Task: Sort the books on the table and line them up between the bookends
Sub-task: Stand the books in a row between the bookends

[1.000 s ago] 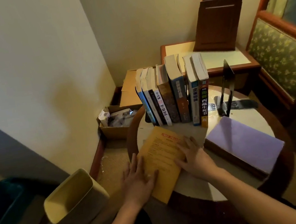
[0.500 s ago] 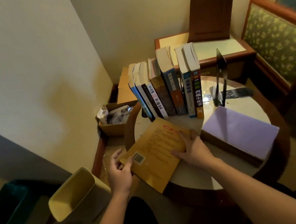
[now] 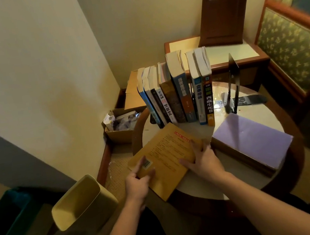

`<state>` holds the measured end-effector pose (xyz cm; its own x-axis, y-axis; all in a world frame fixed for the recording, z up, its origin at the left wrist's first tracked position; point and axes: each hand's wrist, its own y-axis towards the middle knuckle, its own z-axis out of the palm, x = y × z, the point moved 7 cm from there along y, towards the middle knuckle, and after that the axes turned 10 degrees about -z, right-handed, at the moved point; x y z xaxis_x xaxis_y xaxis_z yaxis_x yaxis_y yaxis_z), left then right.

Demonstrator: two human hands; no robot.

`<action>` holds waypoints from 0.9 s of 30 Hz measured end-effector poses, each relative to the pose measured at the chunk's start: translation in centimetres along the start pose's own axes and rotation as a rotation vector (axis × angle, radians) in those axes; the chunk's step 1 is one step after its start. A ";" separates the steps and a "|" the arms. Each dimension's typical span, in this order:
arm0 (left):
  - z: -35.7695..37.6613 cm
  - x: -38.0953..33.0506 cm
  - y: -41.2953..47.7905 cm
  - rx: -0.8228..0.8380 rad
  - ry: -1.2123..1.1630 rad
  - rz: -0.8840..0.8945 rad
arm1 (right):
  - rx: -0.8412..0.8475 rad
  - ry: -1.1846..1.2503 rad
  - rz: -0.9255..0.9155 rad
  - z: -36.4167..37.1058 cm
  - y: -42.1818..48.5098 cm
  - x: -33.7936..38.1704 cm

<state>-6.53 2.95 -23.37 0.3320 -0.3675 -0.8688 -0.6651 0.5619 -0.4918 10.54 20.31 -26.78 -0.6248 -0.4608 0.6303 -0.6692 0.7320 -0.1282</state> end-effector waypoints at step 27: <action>13.5 -2.2 -5.6 0.394 0.332 0.001 | -0.107 0.427 -0.029 -18.6 -11.0 1.6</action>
<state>5.49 10.61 -19.45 0.0588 -0.5458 -0.8358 -0.3417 0.7757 -0.5306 24.36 20.86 -10.16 -0.3695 -0.2498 0.8951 -0.6244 0.7801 -0.0401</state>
